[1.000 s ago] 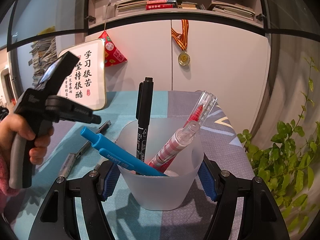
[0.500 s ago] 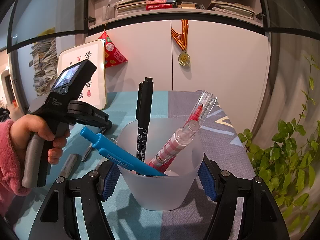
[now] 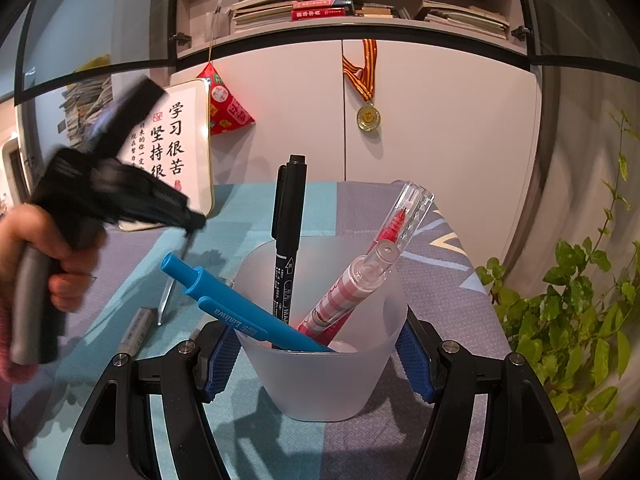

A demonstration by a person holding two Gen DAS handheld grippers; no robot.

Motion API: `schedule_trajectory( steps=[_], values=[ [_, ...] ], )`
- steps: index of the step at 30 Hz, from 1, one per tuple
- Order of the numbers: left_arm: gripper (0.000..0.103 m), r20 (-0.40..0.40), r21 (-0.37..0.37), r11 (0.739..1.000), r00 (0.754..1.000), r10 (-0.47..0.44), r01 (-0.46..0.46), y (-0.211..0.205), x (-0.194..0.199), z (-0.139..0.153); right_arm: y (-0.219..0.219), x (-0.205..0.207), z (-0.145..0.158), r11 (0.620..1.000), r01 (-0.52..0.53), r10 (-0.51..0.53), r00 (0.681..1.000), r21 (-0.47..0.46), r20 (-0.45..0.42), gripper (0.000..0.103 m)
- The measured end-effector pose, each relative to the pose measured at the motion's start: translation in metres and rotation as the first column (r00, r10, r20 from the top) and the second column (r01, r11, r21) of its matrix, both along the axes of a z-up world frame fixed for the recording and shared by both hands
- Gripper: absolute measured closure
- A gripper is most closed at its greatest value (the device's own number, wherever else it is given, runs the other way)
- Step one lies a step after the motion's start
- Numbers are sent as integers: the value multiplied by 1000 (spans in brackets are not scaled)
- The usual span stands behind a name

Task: Organize stationery
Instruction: 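Lift the dark grey pen with the left tool and lower it into the cup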

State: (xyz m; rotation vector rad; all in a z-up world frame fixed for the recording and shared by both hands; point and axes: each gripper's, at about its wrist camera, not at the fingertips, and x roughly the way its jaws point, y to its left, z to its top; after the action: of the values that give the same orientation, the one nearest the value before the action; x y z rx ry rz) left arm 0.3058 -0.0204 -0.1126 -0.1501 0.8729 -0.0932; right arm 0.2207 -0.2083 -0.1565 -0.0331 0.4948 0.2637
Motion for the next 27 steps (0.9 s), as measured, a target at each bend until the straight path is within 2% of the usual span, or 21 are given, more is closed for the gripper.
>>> schedule_trajectory(
  steps=[5, 9, 15, 19, 23, 27],
  values=[
    [94, 111, -56, 996, 992, -66, 73, -15, -28, 41, 0, 0, 0, 1000, 0, 0, 1000, -1, 0, 32],
    [94, 226, -88, 983, 964, -137, 160, -34, -58, 78, 0, 0, 0, 1000, 0, 0, 1000, -1, 0, 32],
    [94, 327, -142, 955, 923, -205, 262, -57, -82, 106, 1, 0, 0, 1000, 0, 0, 1000, -1, 0, 32],
    [94, 364, -156, 941, 903, -227, 299, -66, -87, 109, 1, 0, 0, 1000, 0, 0, 1000, -1, 0, 32],
    [94, 388, -177, 923, 886, -254, 342, -79, -88, 98, 1, 0, 0, 1000, 0, 0, 1000, -1, 0, 32],
    [94, 455, -93, 942, 855, -249, 323, -94, -90, 88, 1, 0, 0, 1000, 0, 0, 1000, -1, 0, 32]
  ],
)
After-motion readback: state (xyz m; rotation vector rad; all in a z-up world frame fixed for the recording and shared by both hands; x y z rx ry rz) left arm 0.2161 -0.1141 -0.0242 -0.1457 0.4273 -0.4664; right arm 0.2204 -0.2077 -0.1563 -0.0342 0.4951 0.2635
